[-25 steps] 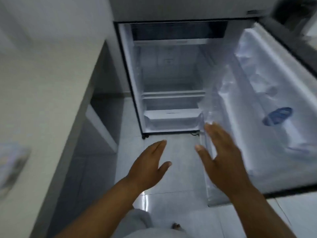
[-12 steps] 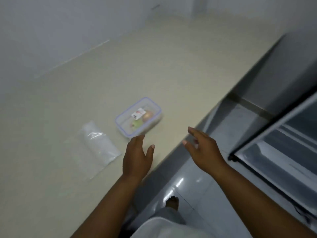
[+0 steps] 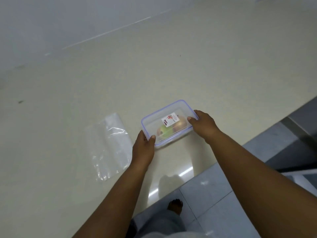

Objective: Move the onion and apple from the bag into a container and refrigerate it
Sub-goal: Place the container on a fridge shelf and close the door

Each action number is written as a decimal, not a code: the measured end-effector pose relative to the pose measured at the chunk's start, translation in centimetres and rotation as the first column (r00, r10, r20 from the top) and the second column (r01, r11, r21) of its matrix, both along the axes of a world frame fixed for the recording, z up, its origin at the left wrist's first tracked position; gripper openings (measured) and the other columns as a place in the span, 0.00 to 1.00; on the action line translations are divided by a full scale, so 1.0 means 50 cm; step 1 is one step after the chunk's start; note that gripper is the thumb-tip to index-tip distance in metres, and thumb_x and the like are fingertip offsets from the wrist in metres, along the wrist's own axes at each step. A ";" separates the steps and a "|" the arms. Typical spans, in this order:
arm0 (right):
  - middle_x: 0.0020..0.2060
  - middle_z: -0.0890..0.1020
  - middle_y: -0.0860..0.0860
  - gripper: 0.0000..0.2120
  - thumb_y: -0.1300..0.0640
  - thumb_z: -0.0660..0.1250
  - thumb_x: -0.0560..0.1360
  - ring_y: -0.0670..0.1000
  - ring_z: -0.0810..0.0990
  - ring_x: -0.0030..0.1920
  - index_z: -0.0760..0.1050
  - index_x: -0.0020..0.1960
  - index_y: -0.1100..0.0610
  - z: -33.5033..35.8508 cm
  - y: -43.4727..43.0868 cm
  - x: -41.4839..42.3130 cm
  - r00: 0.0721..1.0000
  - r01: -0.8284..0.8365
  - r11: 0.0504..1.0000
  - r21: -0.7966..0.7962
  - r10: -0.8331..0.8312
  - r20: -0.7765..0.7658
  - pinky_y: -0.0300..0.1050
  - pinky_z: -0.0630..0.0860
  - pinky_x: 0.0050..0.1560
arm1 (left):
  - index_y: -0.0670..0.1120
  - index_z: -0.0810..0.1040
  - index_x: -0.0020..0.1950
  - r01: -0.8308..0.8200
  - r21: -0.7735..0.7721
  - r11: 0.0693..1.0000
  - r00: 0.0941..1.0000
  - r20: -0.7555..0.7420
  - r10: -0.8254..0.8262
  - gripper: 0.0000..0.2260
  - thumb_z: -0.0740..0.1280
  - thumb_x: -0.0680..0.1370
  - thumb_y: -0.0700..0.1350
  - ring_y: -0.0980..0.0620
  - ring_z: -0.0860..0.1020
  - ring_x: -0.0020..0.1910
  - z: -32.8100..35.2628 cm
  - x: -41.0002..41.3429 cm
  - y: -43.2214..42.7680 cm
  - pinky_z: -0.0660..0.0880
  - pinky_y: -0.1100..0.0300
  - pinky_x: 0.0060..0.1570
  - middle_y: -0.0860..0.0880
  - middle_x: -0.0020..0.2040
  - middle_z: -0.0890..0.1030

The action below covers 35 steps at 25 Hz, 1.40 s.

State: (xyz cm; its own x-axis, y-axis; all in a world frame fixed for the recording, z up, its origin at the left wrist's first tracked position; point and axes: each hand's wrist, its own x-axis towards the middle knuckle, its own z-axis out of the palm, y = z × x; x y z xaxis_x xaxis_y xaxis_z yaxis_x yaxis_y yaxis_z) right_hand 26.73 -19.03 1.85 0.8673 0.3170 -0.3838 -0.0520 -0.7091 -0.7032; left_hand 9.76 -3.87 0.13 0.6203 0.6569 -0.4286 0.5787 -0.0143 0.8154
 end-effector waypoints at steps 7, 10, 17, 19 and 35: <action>0.52 0.82 0.48 0.15 0.50 0.64 0.77 0.52 0.79 0.52 0.76 0.62 0.50 0.007 -0.085 -0.041 0.993 0.116 0.980 0.160 -0.120 0.019 0.45 0.73 0.52 | 0.66 0.73 0.52 0.088 -0.003 0.996 0.984 0.158 -0.087 0.14 0.62 0.78 0.44 0.72 0.77 0.46 0.049 0.011 -0.032 0.70 0.79 0.37 0.64 0.50 0.80; 0.49 0.83 0.45 0.13 0.50 0.64 0.77 0.48 0.80 0.50 0.76 0.60 0.48 0.024 -0.167 -0.082 0.970 0.230 0.947 0.224 -0.243 0.032 0.44 0.75 0.51 | 0.68 0.74 0.56 0.201 0.004 0.980 0.962 0.189 -0.198 0.16 0.62 0.78 0.46 0.69 0.77 0.49 0.073 0.021 -0.075 0.72 0.74 0.41 0.65 0.52 0.81; 0.42 0.80 0.34 0.07 0.48 0.64 0.76 0.30 0.77 0.44 0.75 0.54 0.39 0.041 -0.446 -0.209 0.831 0.526 0.810 0.260 -0.555 0.048 0.31 0.71 0.40 | 0.68 0.72 0.61 0.554 -0.029 0.832 0.823 0.167 -0.543 0.17 0.65 0.76 0.50 0.57 0.77 0.58 0.088 0.061 -0.284 0.76 0.48 0.58 0.63 0.57 0.80; 0.42 0.80 0.34 0.07 0.48 0.64 0.76 0.30 0.77 0.45 0.76 0.52 0.37 0.035 -0.540 -0.249 0.762 0.618 0.743 0.258 -0.647 0.038 0.32 0.71 0.42 | 0.69 0.72 0.60 0.677 -0.043 0.735 0.729 0.176 -0.661 0.18 0.65 0.74 0.50 0.60 0.78 0.57 0.084 0.077 -0.369 0.76 0.49 0.59 0.64 0.56 0.81; 0.40 0.78 0.36 0.07 0.49 0.65 0.77 0.34 0.77 0.40 0.75 0.54 0.40 -0.227 -1.251 -0.350 0.228 0.959 0.236 0.160 -0.971 0.067 0.25 0.69 0.38 | 0.56 0.70 0.70 0.928 -0.184 0.323 0.351 0.144 -0.925 0.19 0.64 0.80 0.44 0.51 0.77 0.63 -0.188 0.228 -1.179 0.73 0.43 0.63 0.52 0.63 0.79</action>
State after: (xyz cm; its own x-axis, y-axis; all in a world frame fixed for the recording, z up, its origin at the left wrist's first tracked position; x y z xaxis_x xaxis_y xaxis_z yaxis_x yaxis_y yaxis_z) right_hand 9.22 -81.59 -9.52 0.5671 -0.7784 -0.2693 -0.5709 -0.1358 -0.8097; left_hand 21.18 -62.81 -9.29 0.7743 -0.4467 -0.4482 0.2905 -0.3783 0.8789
